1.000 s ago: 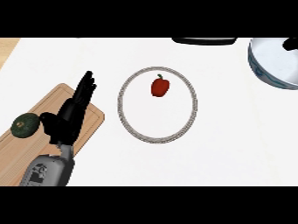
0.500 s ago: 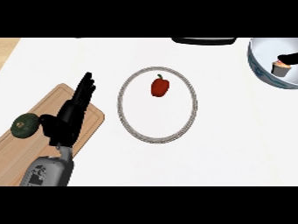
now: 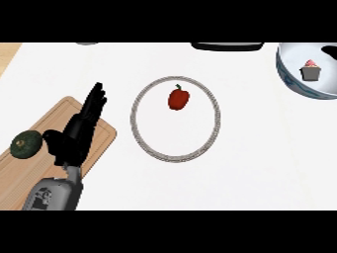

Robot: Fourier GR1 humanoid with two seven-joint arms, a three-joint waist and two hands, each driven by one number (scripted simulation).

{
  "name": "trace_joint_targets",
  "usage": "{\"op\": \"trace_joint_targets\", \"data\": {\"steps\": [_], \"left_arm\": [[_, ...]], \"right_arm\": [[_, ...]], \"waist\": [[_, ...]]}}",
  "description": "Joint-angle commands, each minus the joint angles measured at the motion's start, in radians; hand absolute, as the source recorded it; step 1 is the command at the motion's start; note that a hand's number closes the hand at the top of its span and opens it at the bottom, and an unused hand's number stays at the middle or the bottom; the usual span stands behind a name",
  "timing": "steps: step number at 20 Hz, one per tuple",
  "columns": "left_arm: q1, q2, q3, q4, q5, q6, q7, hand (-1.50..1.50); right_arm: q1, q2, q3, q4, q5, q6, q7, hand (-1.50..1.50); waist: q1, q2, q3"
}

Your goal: Pick the cupcake from the placemat and place it in the bowl

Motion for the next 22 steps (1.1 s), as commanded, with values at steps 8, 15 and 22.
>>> {"op": "trace_joint_targets", "data": {"steps": [8, 15, 22], "left_arm": [[0.050, -0.005, 0.006, -0.054, -0.015, 0.011, 0.023, 0.00], [0.033, 0.005, 0.033, -0.078, -0.004, -0.004, 0.054, 0.00], [0.000, -0.023, 0.039, -0.015, -0.018, -0.001, 0.039, 0.00]], "right_arm": [[0.105, -0.026, -0.167, -0.168, -0.192, 0.108, -0.082, -1.50], [0.330, 0.042, -0.153, -0.477, -0.271, 0.187, -0.028, -1.50], [0.543, 0.090, -0.113, -0.772, -0.284, 0.201, 0.048, -1.50]], "waist": [[-0.028, -0.015, -0.002], [-0.042, -0.020, -0.003], [-0.040, -0.016, -0.003]]}}
